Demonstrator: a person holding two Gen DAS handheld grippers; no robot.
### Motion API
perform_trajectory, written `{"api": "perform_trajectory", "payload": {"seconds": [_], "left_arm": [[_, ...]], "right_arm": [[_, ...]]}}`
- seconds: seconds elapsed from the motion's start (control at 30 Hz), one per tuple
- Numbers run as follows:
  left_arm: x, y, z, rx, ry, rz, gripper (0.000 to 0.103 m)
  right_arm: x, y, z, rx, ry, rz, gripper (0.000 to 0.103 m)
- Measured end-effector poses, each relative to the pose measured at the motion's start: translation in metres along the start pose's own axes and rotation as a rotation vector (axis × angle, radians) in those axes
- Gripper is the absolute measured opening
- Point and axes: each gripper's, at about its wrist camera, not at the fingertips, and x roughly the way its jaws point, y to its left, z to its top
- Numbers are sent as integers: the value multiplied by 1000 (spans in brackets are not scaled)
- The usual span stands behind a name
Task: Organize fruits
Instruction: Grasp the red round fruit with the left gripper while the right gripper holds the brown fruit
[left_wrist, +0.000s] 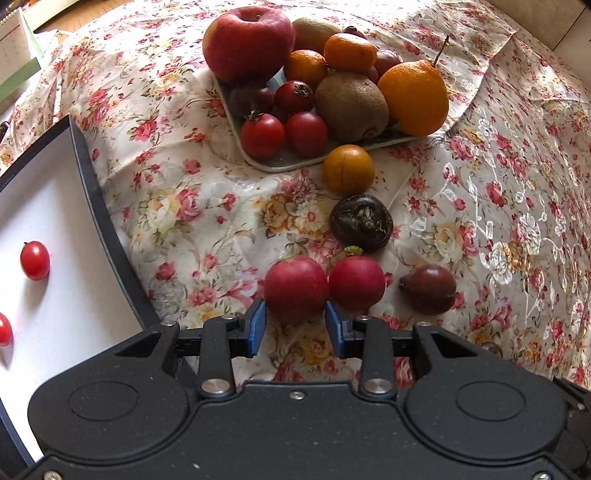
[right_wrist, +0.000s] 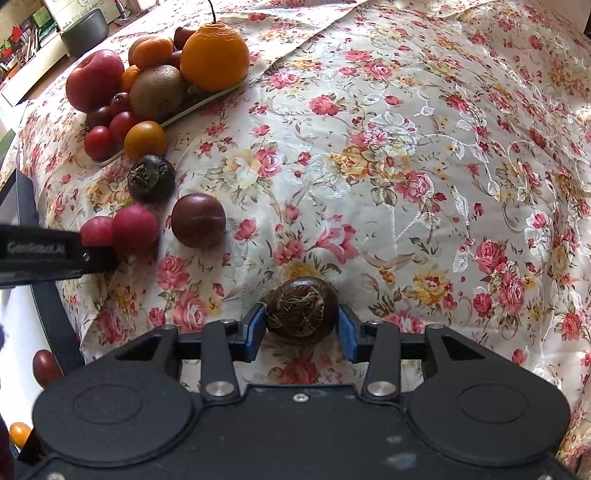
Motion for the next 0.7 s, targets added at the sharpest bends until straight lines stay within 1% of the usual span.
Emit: {"api": "perform_trajectory", "payload": {"seconds": [0.13, 0.23, 0.4, 0.57, 0.7], "left_arm": [[0, -7, 2, 24, -18, 26, 44], [1, -6, 3, 12, -10, 21, 44], [3, 3, 7, -18, -6, -31, 44], [-1, 15, 10, -54, -36, -92, 44], [1, 20, 12, -62, -22, -101, 44]], "right_arm": [[0, 0, 0, -7, -4, 6, 45], [-1, -1, -1, -7, -6, 6, 45], [-2, -1, -1, -11, -8, 2, 45], [-3, 0, -1, -13, -11, 0, 45], [-3, -2, -1, -11, -7, 8, 45]]}}
